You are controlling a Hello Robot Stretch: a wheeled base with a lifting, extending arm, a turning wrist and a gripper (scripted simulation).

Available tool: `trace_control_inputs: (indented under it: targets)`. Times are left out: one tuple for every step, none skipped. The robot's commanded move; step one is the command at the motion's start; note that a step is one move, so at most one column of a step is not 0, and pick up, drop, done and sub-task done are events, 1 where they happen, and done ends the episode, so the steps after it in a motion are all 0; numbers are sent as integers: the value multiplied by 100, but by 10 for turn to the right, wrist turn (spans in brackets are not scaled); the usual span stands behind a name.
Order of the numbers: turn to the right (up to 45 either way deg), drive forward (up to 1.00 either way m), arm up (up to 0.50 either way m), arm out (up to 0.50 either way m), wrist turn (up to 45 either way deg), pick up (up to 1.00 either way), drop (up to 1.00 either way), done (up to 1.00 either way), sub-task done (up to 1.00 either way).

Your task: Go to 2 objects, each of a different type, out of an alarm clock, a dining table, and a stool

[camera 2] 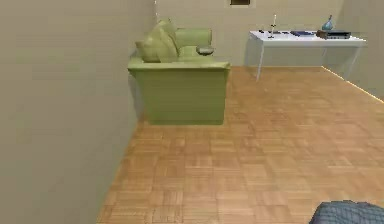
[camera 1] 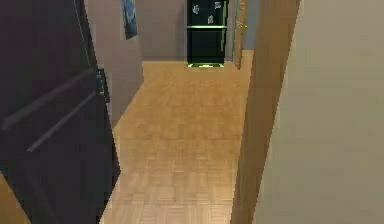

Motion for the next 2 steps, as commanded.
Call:
trace_control_inputs:
  targets:
    - [-450, 0, 0, 0, 0, 0, 0, 0, 0]
    - [0, 40, 0, 0, 0, 0, 0, 0, 0]
